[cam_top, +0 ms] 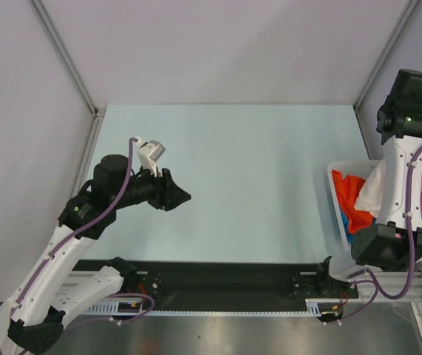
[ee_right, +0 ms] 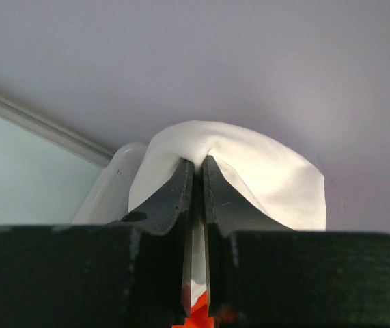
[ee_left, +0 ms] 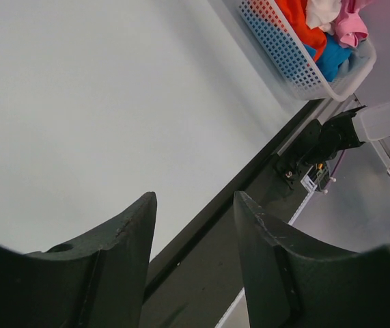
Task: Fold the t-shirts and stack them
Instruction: Grab the tshirt from the pile, then move the tshirt to the center of the board, then flatten the tshirt out
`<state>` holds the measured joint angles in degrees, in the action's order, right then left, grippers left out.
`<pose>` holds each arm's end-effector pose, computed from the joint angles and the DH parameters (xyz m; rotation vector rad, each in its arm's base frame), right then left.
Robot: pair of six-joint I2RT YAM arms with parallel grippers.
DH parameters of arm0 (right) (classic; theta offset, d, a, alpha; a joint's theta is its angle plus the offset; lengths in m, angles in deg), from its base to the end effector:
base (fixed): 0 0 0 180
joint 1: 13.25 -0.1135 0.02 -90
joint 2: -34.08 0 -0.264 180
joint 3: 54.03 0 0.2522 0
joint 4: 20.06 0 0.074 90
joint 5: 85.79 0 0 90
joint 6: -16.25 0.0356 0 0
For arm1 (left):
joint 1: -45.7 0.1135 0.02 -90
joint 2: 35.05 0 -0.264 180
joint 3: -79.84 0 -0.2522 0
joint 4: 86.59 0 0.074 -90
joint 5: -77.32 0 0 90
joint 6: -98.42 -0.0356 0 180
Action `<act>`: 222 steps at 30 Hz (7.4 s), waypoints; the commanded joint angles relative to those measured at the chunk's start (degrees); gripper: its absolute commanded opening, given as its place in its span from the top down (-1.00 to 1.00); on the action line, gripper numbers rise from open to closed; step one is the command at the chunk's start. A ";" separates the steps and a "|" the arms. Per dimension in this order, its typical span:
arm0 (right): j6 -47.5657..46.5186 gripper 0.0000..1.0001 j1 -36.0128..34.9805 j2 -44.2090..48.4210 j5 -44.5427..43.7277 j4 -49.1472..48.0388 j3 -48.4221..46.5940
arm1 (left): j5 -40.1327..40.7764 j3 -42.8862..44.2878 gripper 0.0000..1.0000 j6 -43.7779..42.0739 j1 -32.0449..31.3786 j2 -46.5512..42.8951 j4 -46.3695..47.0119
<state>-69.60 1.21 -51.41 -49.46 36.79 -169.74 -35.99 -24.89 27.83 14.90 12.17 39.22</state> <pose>0.2854 -0.1032 0.4610 0.8892 1.7721 -1.0585 0.1294 -0.0935 0.3789 0.4784 2.0691 -0.9503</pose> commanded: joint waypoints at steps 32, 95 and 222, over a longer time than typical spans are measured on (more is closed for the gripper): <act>9.50 1.00 -65.86 9.18 -1.81 -12.65 -15.75 | 19.15 17.76 -0.60 11.25 -0.39 -3.87 -4.40; 21.26 1.00 -53.31 20.35 44.48 3.39 37.89 | 48.16 5.84 0.99 31.04 -29.93 7.28 -24.76; 21.52 0.39 -27.91 19.67 47.52 8.32 48.25 | 28.06 -36.29 0.27 37.01 26.93 12.45 -1.24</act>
<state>-49.74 -27.68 -30.80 2.32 43.21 -119.29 -6.03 -58.92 63.48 40.71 24.47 35.57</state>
